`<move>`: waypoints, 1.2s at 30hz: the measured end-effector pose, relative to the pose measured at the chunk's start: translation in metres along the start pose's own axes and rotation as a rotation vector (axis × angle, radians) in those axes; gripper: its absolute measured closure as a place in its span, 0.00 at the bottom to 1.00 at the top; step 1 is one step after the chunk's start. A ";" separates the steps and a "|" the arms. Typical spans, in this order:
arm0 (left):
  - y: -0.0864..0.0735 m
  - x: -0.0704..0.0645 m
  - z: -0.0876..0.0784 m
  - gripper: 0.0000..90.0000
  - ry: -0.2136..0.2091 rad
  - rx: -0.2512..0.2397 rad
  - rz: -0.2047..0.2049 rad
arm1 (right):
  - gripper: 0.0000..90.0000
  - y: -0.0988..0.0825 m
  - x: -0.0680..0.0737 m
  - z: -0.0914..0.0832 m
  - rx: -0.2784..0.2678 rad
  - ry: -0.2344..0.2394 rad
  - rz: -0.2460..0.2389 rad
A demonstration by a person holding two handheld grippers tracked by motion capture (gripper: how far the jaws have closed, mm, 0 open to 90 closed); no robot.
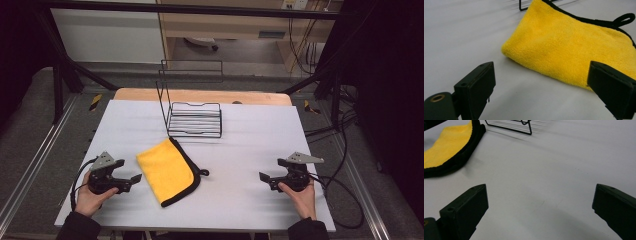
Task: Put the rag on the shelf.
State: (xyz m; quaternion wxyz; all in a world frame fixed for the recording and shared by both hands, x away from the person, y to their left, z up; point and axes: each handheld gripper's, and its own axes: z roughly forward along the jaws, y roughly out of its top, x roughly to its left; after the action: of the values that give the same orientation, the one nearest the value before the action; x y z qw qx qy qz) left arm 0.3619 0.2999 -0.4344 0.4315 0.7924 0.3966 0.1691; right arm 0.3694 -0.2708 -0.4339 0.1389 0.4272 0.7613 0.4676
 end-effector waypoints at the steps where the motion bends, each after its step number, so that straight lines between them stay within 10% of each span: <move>1: 0.000 0.000 0.000 0.09 0.000 -0.001 -0.003 | 0.01 0.000 0.000 0.000 -0.003 -0.001 0.000; 21: 0.008 -0.029 0.010 0.13 -0.019 0.034 0.002 | 0.01 -0.001 0.003 0.002 0.019 -0.023 0.000; 36: 0.007 -0.069 0.016 0.33 -0.070 0.113 -0.026 | 0.01 -0.002 0.009 0.004 0.038 -0.033 -0.018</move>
State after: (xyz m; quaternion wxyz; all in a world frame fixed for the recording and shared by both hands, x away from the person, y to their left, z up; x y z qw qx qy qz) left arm 0.3316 0.2357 -0.4326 0.4017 0.8158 0.4004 0.1133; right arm 0.3654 -0.2616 -0.4355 0.1476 0.4304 0.7714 0.4448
